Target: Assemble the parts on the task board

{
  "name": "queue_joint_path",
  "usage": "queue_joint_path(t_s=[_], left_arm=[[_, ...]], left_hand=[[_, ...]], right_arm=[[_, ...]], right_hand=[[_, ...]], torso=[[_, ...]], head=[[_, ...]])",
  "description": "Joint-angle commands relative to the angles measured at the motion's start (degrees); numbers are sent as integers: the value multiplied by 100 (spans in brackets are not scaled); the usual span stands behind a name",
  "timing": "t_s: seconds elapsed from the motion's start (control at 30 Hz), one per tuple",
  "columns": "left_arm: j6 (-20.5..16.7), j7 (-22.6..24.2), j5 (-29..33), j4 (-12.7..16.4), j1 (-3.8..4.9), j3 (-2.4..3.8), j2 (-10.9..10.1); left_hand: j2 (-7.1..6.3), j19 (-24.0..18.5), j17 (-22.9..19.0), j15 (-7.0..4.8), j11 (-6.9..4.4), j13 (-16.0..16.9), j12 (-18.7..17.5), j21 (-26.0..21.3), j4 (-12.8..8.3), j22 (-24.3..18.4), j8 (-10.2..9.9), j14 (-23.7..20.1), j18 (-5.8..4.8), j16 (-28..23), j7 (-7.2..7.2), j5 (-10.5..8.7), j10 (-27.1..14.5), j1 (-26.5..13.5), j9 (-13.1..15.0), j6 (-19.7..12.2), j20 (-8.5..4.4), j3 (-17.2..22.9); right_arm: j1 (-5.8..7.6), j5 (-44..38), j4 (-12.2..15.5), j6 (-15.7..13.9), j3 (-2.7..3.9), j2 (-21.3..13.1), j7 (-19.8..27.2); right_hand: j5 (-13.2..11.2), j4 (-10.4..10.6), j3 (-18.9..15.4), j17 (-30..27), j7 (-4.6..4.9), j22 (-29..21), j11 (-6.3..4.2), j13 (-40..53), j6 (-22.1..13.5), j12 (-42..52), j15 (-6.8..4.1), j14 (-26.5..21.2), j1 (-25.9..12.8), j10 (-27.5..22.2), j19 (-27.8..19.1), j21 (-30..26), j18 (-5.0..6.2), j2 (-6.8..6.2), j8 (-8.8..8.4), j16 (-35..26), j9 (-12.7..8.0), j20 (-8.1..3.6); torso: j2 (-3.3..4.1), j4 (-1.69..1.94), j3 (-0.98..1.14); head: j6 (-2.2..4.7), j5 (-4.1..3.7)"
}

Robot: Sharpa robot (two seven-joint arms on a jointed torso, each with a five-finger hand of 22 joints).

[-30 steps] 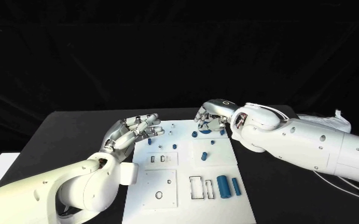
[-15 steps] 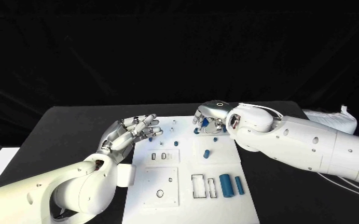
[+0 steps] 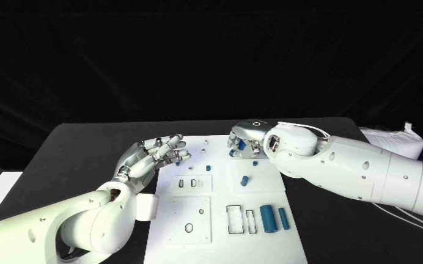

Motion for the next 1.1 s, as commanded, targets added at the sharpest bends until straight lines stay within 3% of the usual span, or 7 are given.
queue_joint_path(t_s=[0.03, 0.63, 1.1], left_arm=[[56, -2, -42, 23, 9, 8, -2], [73, -37, -42, 37, 11, 11, -19], [86, -66, -42, 30, 11, 11, -24]], left_hand=[[2, -6, 2, 23, 16, -5, -20, -25, -2, -5, -33, -4, 64, -34, 31, -21, -4, -43, -7, 2, 45, -40], [3, -8, 2, 26, 20, -5, -24, -29, -4, -8, -40, -5, 64, -39, 34, -21, -11, -45, -7, -3, 48, -43], [8, -9, 3, 27, 22, -5, -28, -33, -9, -11, -46, -5, 65, -44, 37, -20, -18, -42, -7, -7, 50, -43]], right_arm=[[2, -150, -13, 153, 0, 27, -48], [2, -162, -127, 324, -2, 102, -67], [2, -280, -123, 270, -3, 109, -75]], right_hand=[[-29, 18, 20, 32, 11, 27, -1, 2, -14, -18, 4, 186, 4, -42, 23, 44, -73, -72, -15, 36, 5, 15], [-130, 156, 173, 379, -10, 386, -19, 9, 71, -9, -7, 171, 77, 34, 43, 342, -113, -6, 4, 411, 23, 19], [-241, 172, 271, 452, -18, 484, -29, 12, 118, -6, -9, 150, 139, 74, 31, 429, -122, -29, 9, 509, 30, 20]], torso=[[28, 14, -5], [75, 43, -15], [101, 51, -22]], head=[[-7, -13], [-18, -22], [-22, -36]])
